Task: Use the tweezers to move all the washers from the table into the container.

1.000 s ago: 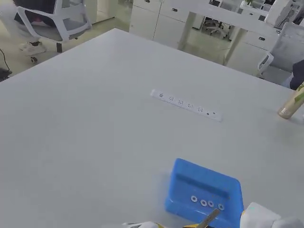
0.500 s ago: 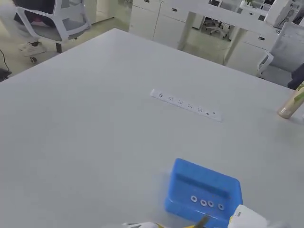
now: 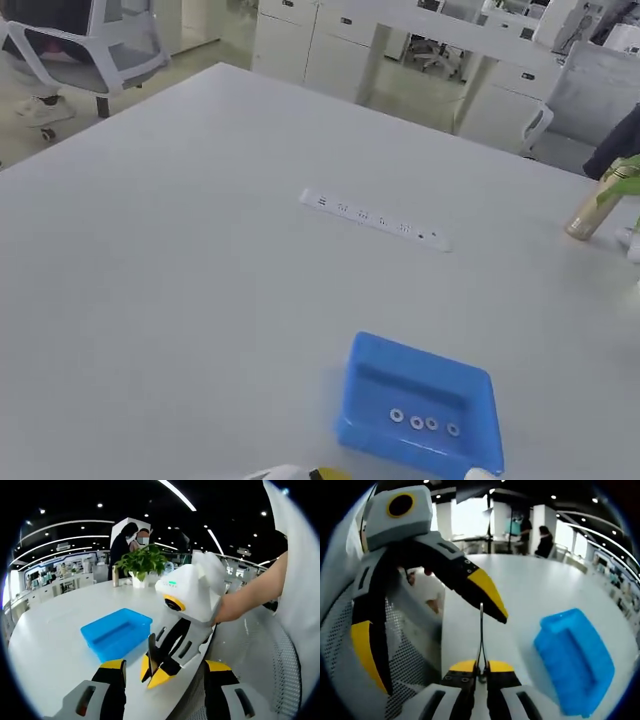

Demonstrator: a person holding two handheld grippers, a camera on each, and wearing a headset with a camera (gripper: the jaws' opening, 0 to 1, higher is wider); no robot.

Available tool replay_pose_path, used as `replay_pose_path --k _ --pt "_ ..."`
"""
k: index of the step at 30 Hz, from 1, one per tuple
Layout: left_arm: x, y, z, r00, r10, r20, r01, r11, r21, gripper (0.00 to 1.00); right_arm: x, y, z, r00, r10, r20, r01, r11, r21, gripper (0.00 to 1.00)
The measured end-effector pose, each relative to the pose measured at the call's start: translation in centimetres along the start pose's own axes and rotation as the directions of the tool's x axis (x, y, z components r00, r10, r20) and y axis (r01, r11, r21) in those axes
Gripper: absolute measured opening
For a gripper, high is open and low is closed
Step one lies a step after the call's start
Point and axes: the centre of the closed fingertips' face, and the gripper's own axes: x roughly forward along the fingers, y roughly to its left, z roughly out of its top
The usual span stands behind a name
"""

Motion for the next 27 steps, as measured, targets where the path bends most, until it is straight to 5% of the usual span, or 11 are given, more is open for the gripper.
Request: replay_pose_path --k 7,14,18,22,27 --pt "-0.2 -0.3 -0.6 0.9956 -0.089 -0.029 0.089 0.996 -0.007 0.55 0.2 2.0 0.1 0.9971 0.075 -0.009 -0.075 0.995 -0.068 0.04" --pt "-1.7 0.3 1.0 0.9817 -0.190 -0.013 0.189 0.981 -0.039 0.31 0.2 2.9 0.0 0.9933 0.115 0.003 -0.115 0.990 -0.086 0.05" --pt "-2.1 0.2 1.3 0.9703 -0.238 -0.045 0.237 0.971 -0.020 0.14 0.1 3.2 0.1 0.9917 0.128 0.005 -0.127 0.986 -0.104 0.05" --pt "-1.9 -0.5 1.2 0.9538 -0.286 -0.091 0.286 0.958 -0.018 0.08 0.0 3.3 0.1 0.9920 0.126 0.002 -0.125 0.985 -0.118 0.05" --pt "-1.7 -0.7 0.9 0.9468 -0.295 -0.128 0.298 0.955 0.002 0.00 0.0 3.4 0.2 0.9926 0.121 0.011 -0.119 0.986 -0.115 0.05"
